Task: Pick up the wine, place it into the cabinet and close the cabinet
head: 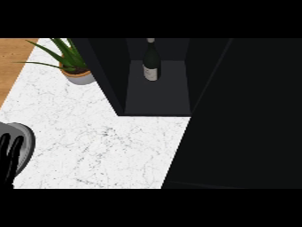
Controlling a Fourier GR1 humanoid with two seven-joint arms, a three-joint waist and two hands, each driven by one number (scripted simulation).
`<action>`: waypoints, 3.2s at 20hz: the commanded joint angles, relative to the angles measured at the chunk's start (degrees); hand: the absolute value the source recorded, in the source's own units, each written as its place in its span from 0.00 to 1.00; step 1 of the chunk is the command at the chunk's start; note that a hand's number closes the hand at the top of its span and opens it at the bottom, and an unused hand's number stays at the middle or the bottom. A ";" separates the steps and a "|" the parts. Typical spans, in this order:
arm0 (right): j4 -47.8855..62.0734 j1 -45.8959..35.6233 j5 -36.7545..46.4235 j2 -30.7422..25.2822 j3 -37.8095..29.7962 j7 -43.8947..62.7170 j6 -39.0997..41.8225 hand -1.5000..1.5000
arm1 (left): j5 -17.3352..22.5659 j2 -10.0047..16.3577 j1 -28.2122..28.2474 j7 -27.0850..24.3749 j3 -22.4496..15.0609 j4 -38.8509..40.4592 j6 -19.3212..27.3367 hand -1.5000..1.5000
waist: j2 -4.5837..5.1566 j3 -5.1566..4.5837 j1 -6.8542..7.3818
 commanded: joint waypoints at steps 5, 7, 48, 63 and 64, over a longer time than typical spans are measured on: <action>-6.82 -0.09 11.21 -0.02 18.99 0.02 -10.20 1.00 | 3.55 3.35 5.26 0.43 8.51 -0.63 -6.29 0.00 | -0.25 -0.01 -0.10; -3.64 -3.86 13.55 -0.05 22.42 -0.40 -16.28 1.00 | 3.71 2.90 4.19 0.75 8.93 0.40 -7.33 0.00 | -0.15 -0.06 -0.11; 55.46 -74.24 1.85 -0.04 -0.71 -12.93 -40.35 1.00 | 6.54 -2.06 -3.59 9.38 14.62 7.75 -16.01 0.00 | 0.70 -0.04 1.43; 80.11 -77.85 -2.84 -1.55 -16.95 -28.06 -26.66 1.00 | 4.48 -3.80 -7.60 15.48 17.85 5.13 -12.51 0.00 | 0.88 0.06 0.86; 82.58 -78.17 -2.12 -1.12 -17.41 -31.02 -27.51 1.00 | 3.73 -4.38 -6.00 14.10 16.88 6.46 -14.33 0.00 | 1.09 0.01 1.49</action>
